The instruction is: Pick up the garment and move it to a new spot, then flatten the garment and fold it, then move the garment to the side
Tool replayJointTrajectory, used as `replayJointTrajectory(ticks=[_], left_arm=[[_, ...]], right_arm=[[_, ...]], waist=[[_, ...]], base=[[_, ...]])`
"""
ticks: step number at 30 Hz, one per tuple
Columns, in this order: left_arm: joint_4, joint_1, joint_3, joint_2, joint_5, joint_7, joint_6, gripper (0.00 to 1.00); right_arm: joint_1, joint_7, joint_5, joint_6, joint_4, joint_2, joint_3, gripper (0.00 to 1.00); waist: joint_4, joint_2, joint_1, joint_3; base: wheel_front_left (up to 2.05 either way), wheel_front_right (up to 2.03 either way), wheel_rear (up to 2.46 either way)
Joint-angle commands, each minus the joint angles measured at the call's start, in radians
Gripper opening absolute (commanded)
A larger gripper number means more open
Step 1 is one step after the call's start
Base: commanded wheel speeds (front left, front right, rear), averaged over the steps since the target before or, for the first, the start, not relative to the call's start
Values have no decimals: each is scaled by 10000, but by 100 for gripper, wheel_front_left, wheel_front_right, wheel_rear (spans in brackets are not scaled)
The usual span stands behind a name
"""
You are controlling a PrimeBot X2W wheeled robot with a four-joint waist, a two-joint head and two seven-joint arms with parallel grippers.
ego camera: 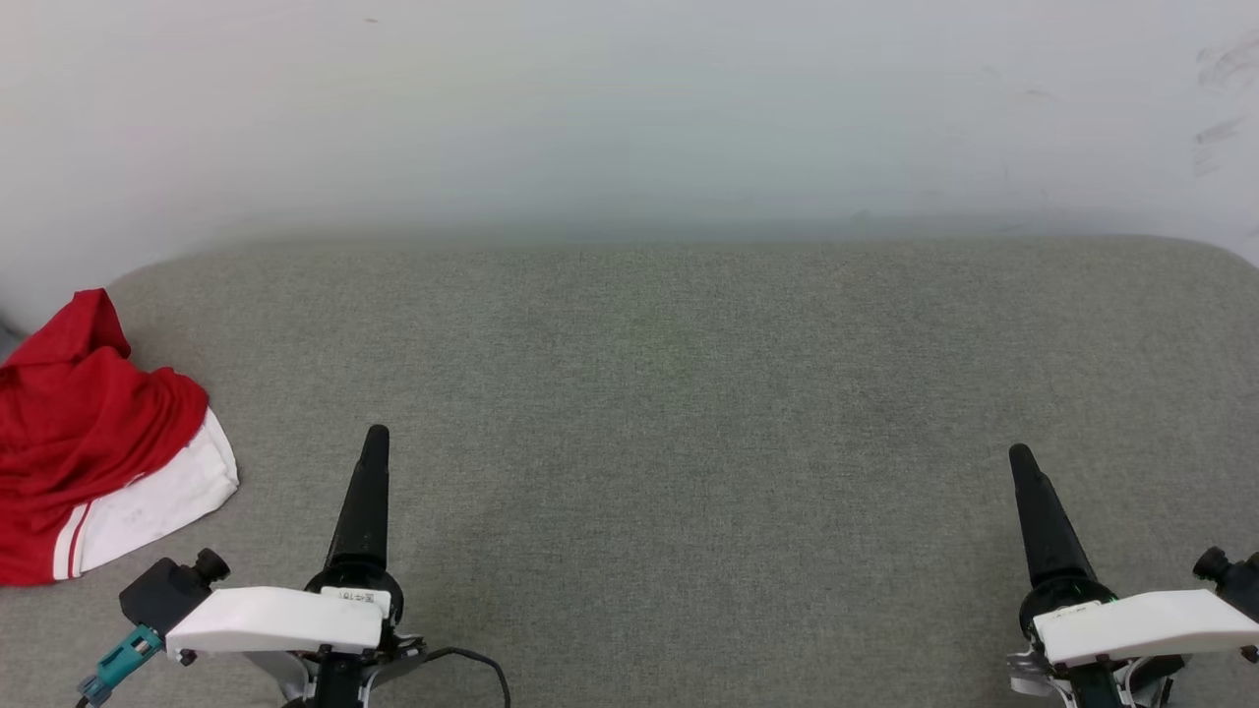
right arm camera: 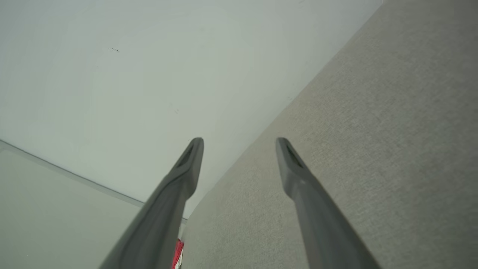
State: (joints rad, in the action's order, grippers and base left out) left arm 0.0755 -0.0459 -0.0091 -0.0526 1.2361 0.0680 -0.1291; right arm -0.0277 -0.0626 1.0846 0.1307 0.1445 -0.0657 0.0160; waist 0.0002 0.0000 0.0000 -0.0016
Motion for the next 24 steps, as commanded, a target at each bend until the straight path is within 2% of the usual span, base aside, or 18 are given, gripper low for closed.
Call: replayJointTrajectory(ticks=[1,18,24], left_arm=[[-169,-9,-45,-38,-374,101,-19,100],[63,157,-256,-295,-4538,623,-21,100],[163,209,-161,-324,-5877,789,-22,100]], right_arm=[[-33,-84,-417,1,-208,11,30,100],[234,188,-4307,0,-929,145,329,100],[306,348,-5307,0,-1105,150,406,100]], waist=[[1,0,0,-6],[9,0,0,-73],[7,0,0,-83]], base=[[0,0,0],[0,0,0],[0,0,0]])
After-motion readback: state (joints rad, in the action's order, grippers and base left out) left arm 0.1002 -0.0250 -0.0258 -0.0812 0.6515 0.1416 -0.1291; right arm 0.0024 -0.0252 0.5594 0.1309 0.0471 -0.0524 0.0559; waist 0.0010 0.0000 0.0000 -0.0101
